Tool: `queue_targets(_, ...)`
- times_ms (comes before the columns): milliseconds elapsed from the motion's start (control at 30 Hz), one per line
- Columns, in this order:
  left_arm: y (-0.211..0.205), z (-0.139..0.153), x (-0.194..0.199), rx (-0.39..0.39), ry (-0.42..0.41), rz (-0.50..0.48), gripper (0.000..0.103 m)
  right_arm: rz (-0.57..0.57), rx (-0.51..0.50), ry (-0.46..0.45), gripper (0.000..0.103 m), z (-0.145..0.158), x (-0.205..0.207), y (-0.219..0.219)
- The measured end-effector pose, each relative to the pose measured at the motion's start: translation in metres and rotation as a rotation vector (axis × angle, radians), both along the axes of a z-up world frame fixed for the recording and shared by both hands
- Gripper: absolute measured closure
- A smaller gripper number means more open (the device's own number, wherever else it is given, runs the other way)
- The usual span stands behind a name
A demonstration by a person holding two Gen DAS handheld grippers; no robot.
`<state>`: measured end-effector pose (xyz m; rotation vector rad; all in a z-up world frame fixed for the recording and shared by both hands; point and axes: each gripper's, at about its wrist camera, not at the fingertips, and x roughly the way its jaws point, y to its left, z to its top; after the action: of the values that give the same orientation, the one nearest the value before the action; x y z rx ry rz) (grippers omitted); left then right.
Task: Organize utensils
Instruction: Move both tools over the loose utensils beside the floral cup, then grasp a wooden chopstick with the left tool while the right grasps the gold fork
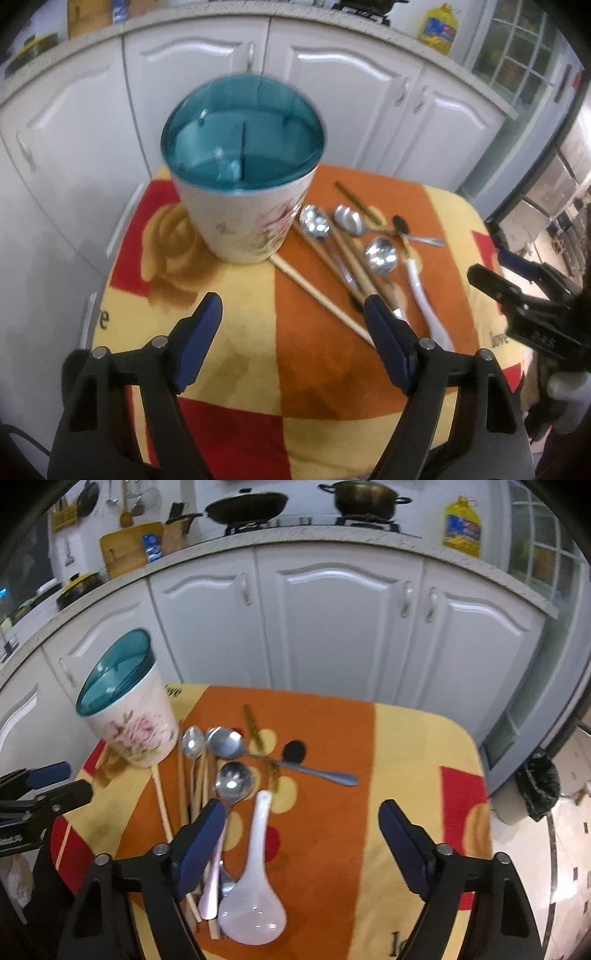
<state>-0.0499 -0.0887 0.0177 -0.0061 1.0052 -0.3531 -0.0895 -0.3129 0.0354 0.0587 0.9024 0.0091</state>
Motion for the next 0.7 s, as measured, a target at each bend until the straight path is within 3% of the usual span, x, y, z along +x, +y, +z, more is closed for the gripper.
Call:
queue_targets(267,0.001,-0.018,0.019,-0.004,0.038,0.063,0.031,0.089,0.019,0.024,0.043,-0.016,0.015,0.018)
queue_targets(367,-0.001,-0.029,0.027,-0.005,0.068,0.094,0.043,0.094,0.040,0.027,0.043,-0.019,0.024,0.015)
queue_targets(700,-0.019,-0.048,0.037,0.015,0.101,0.154,0.043,0.212,-0.068,0.088,0.046,-0.041,0.076,0.000)
